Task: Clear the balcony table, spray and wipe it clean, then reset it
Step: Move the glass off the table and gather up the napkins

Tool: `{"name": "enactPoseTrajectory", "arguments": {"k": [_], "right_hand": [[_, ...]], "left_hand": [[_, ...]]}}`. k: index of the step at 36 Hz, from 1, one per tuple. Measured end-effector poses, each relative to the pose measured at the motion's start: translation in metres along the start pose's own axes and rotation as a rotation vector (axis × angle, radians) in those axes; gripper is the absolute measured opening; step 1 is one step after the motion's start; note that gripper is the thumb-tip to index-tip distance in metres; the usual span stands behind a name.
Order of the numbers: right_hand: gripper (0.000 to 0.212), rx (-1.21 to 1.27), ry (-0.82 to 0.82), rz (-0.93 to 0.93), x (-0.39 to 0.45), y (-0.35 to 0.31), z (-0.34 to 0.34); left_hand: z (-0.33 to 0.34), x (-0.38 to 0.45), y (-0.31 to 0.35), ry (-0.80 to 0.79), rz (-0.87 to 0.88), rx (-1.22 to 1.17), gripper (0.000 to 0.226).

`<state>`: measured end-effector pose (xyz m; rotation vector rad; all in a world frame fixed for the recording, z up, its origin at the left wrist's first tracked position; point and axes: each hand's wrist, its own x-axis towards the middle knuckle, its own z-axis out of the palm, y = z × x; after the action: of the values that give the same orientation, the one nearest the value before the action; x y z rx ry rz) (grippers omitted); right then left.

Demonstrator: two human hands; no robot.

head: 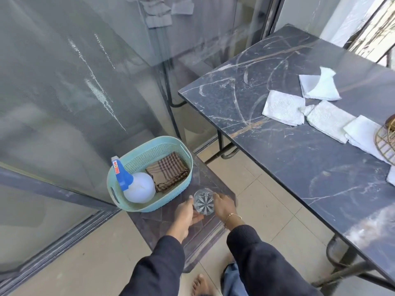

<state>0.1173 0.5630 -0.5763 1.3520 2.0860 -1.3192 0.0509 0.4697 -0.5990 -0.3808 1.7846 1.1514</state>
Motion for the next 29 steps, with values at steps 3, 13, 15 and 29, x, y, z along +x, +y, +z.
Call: {"name": "enactPoseTrajectory", "arguments": {"k": [3,13,15,29], "right_hand": [[0.039,-0.063,0.069,0.006,-0.006,-0.008,-0.004],[0.027,0.05,0.346,-0.242,-0.036,-0.055,-0.056],[0.027,0.071,0.409,-0.307,-0.041,-0.066,-0.08],[0.038,-0.094,0.61,-0.302,-0.003,-0.061,-0.254]], "left_hand": [[-0.004,-0.012,0.005,0.159,0.102,0.353,0.047],[0.026,-0.083,0.075,0.354,0.544,0.556,0.03],[0.038,-0.094,0.099,0.349,0.612,0.575,0.029],[0.145,-0.114,0.219,0.131,0.794,0.606,0.018]]}}
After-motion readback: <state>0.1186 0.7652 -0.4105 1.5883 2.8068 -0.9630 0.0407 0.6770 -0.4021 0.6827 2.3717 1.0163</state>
